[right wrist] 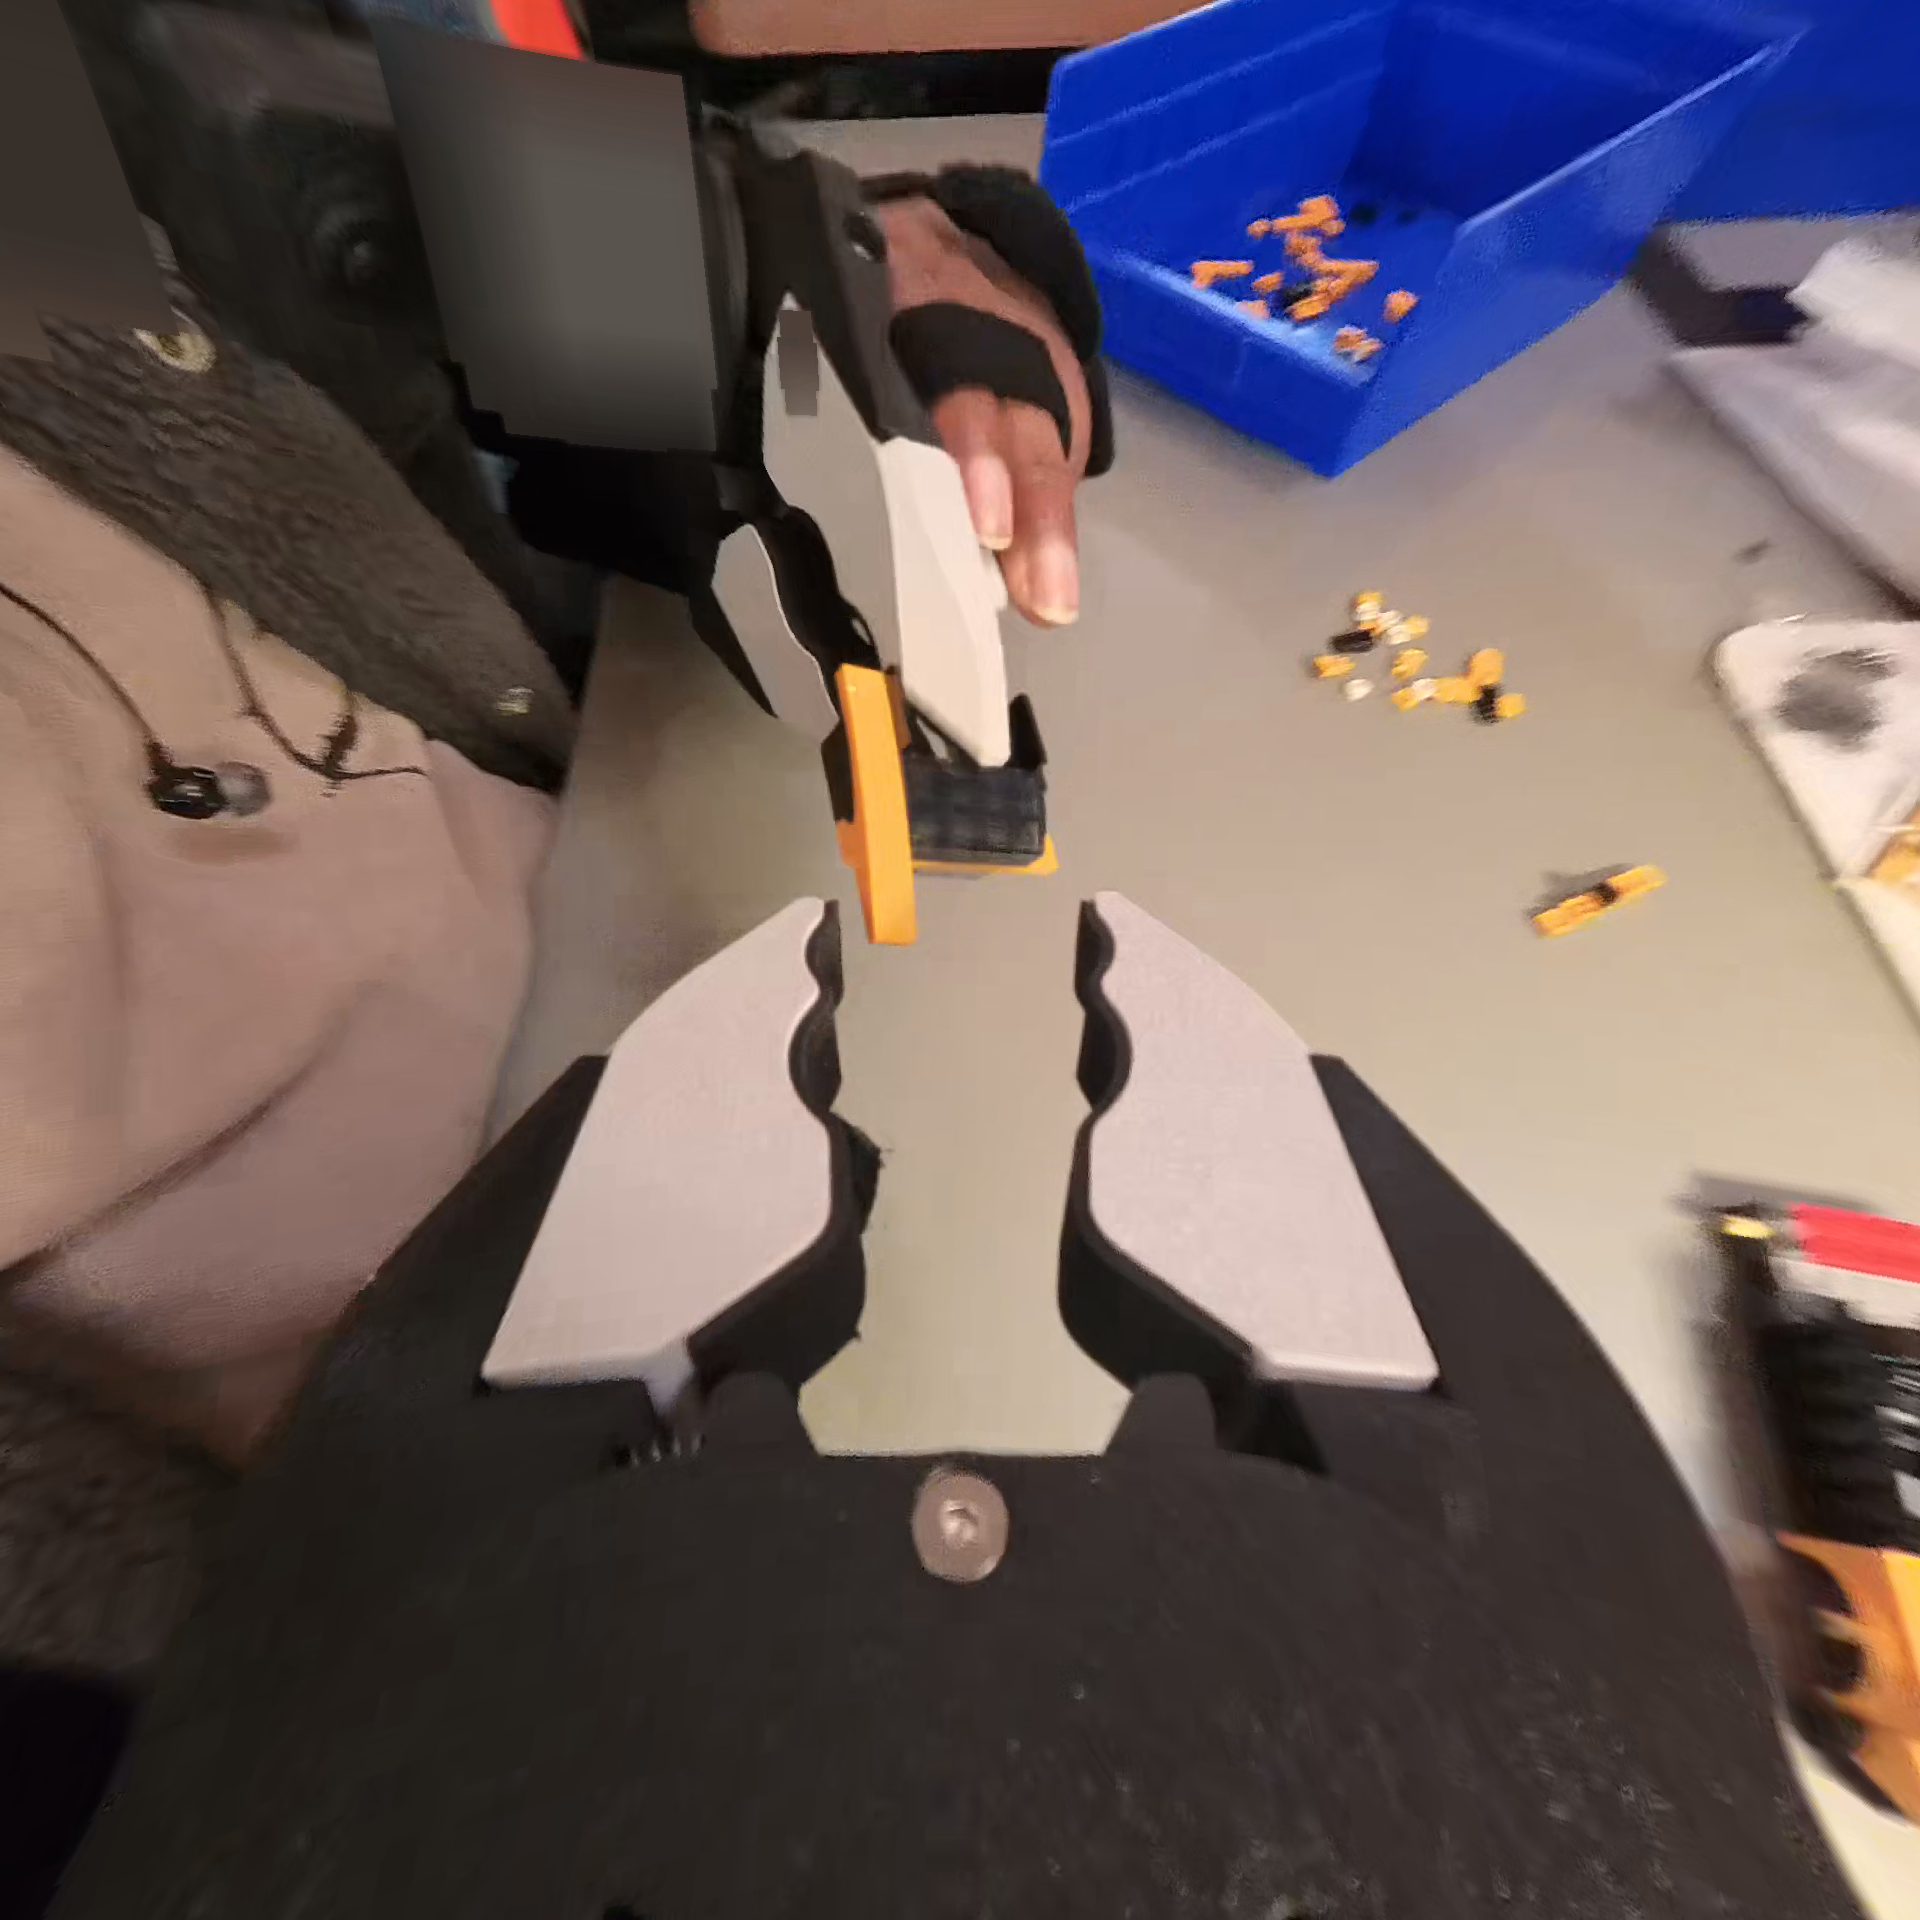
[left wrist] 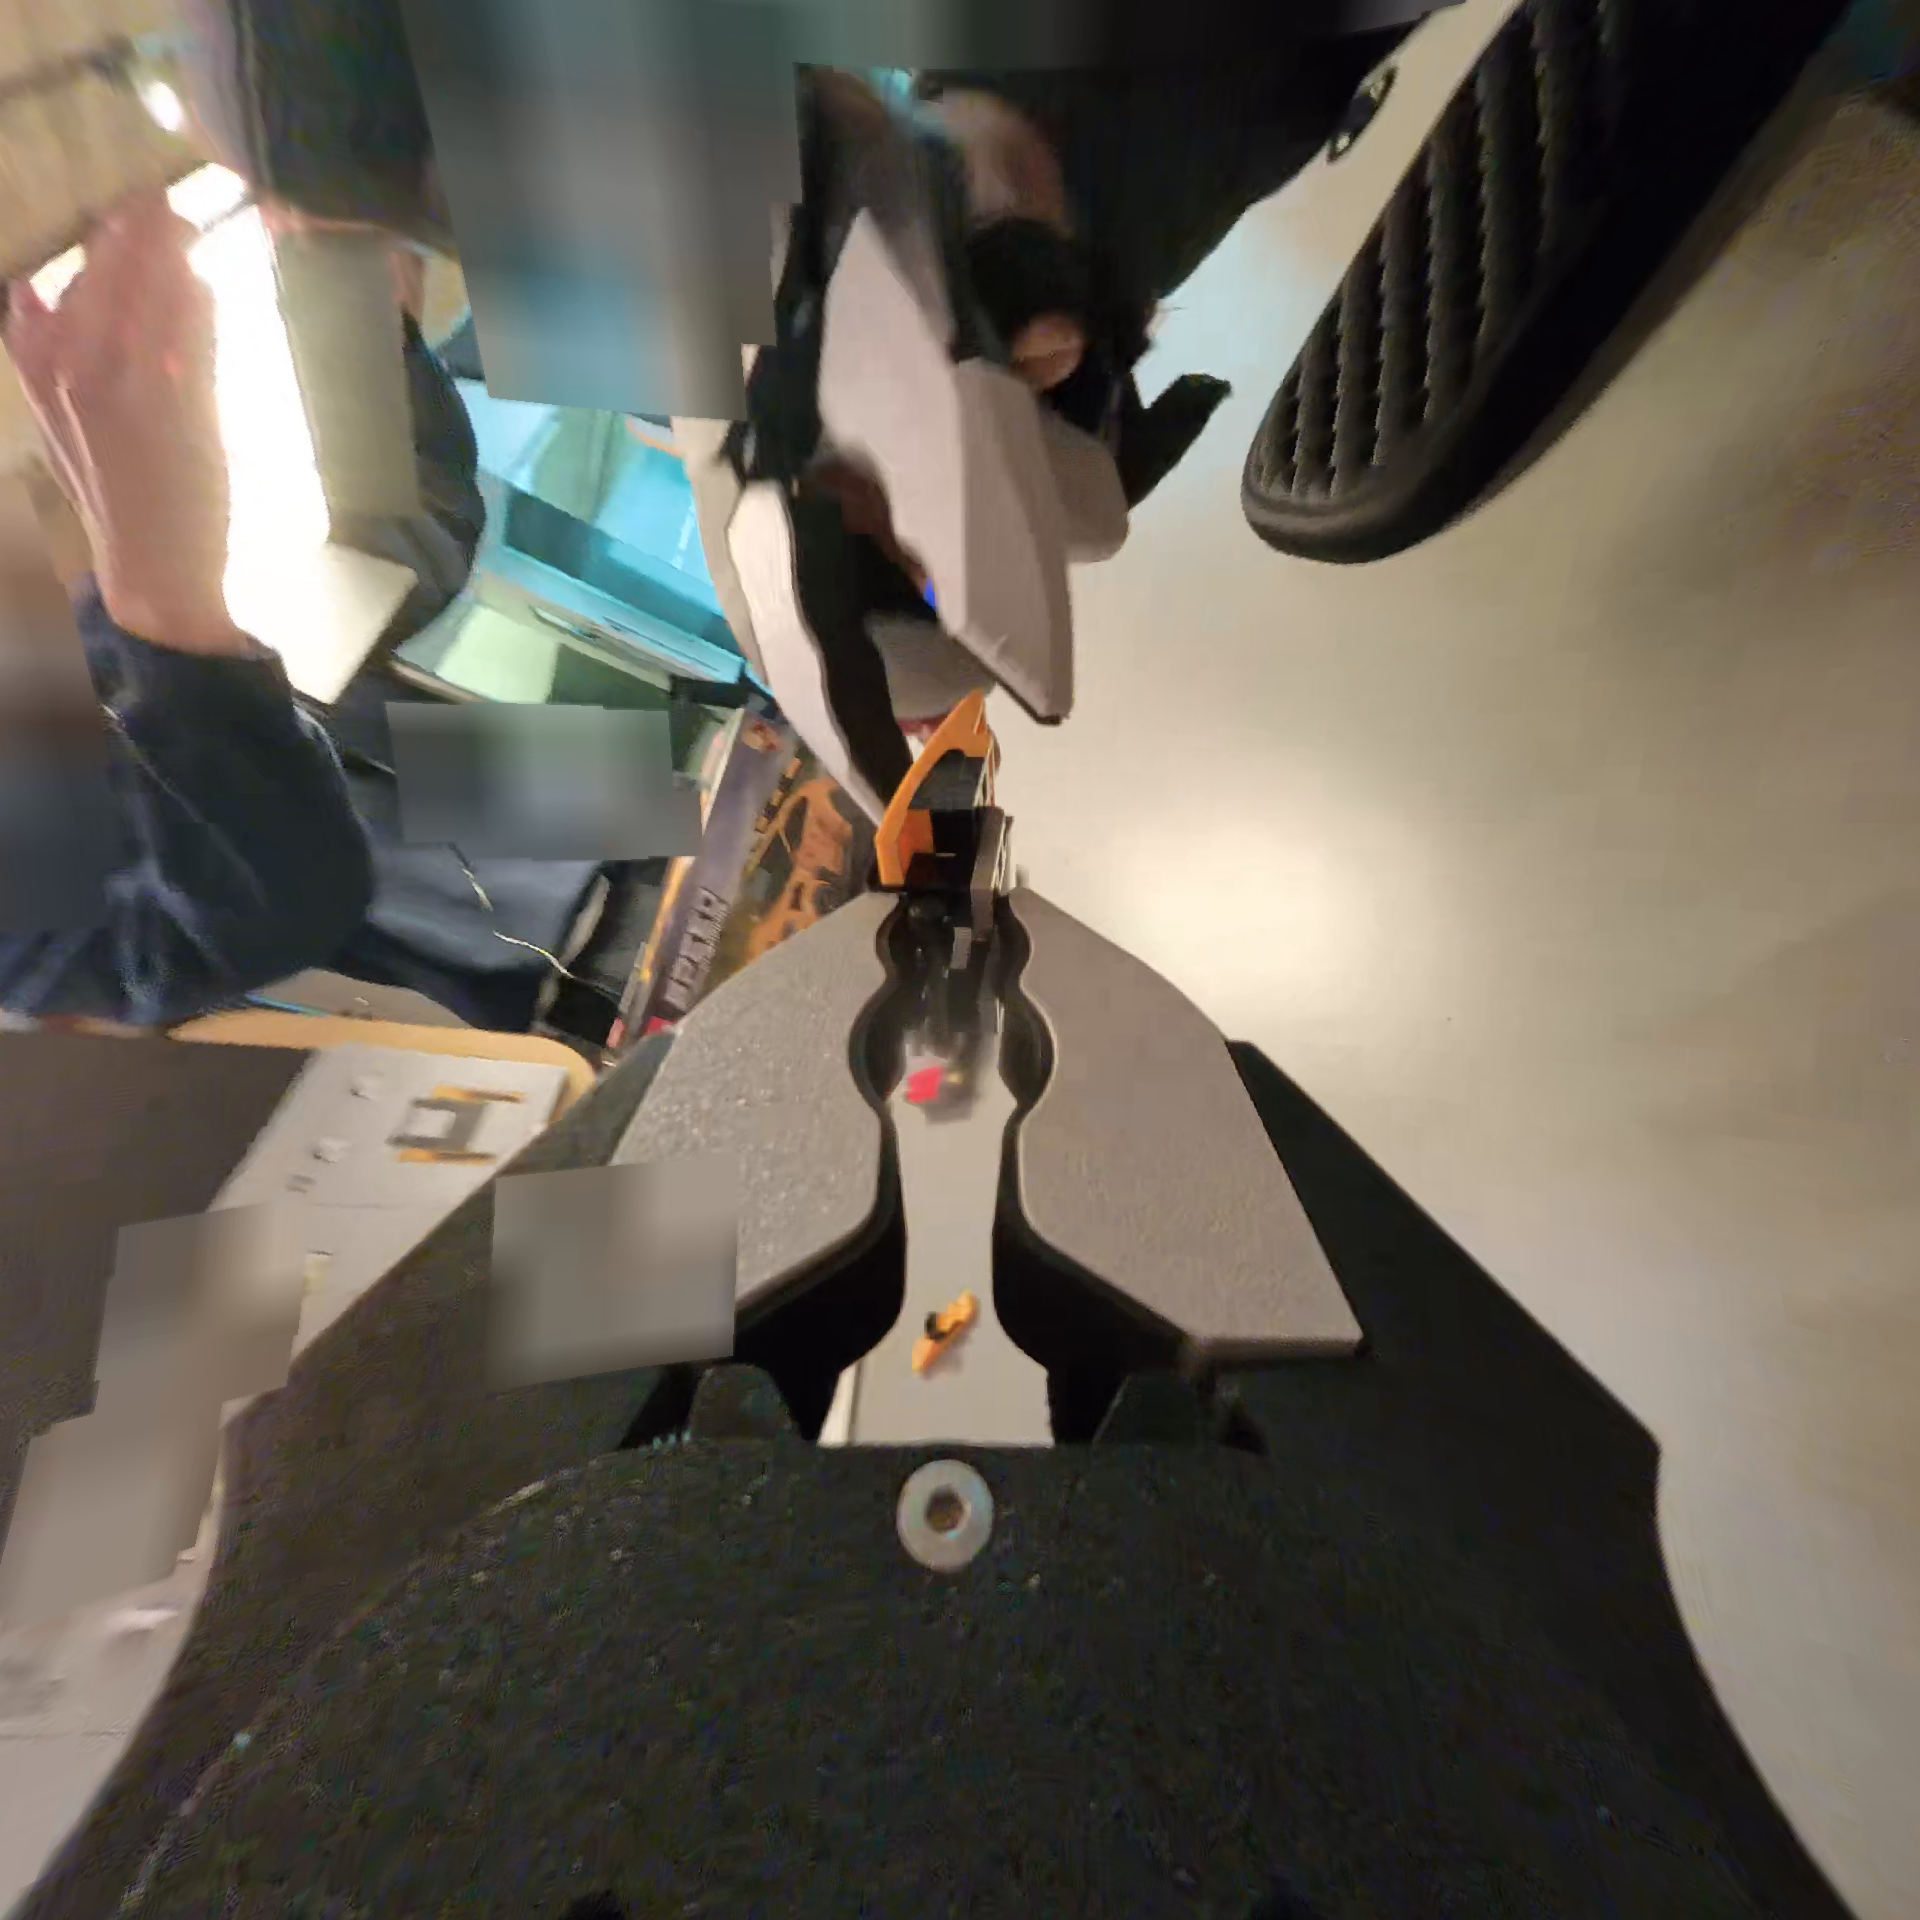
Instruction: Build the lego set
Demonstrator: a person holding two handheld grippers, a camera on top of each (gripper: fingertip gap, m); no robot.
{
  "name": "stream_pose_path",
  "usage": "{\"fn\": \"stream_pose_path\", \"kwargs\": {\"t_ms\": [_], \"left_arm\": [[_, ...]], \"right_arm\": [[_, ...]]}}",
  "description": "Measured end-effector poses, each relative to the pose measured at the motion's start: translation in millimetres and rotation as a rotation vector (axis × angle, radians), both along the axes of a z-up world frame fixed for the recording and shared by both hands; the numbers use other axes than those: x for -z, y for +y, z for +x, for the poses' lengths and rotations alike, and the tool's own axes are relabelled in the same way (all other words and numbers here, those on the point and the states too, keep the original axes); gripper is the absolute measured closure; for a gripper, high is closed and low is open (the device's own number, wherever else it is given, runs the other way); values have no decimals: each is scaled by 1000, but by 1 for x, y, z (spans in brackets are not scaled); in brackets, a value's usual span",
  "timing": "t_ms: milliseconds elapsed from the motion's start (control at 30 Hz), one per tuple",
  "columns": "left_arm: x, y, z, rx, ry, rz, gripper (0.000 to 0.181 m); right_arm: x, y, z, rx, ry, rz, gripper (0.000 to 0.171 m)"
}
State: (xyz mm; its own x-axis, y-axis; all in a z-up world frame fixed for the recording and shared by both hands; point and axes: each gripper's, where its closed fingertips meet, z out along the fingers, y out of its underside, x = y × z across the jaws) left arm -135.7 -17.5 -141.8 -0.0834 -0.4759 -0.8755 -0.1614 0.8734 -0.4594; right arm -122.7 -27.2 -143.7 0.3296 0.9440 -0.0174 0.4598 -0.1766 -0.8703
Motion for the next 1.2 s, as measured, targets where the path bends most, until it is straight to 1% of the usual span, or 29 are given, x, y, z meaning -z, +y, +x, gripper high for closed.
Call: {"fn": "stream_pose_path", "kwargs": {"t_ms": [133,200,267,333,433,467,500,567,633,700,733,767,833,900,1067,1200], "left_arm": [[6,-4,2,-4,12,118,168],[9,-7,3,2,23,165,168],[13,-10,4,8,31,214,168],[17,-13,4,15,41,243,167],[21,-8,4,12,52,222,166],[23,-5,3,8,62,192,166],[25,-1,2,6,80,146,160],[32,9,-1,3,132,-22,153],[40,17,-3,20,186,-311,150],[47,21,-4,38,245,-616,146],[51,23,-4,40,277,-736,144],[55,24,-4,33,303,-818,141],[67,24,-4,15,364,-895,140],[78,21,-3,-6,418,-927,138],[96,19,-2,-58,509,-975,133],[103,19,-1,-92,542,-983,132]], "right_arm": [[9,-9,-11,-102,26,-147,112],[13,-9,-17,-133,31,-198,108],[18,-8,-22,-157,23,-231,110],[21,-10,-25,-201,18,-245,126],[25,-5,-23,-187,-19,-187,126],[25,-1,-21,-168,-33,-159,126],[27,5,-16,-138,-66,-119,126],[38,15,-3,-90,-167,-24,126],[52,20,4,-69,-258,50,126],[71,19,7,-73,-334,61,126],[81,18,7,-81,-357,56,126],[88,18,6,-84,-368,52,126],[98,18,4,-95,-380,29,126],[103,20,2,-102,-387,17,126],[110,27,-1,-107,-425,13,126],[116,28,-4,-107,-432,13,126]]}}
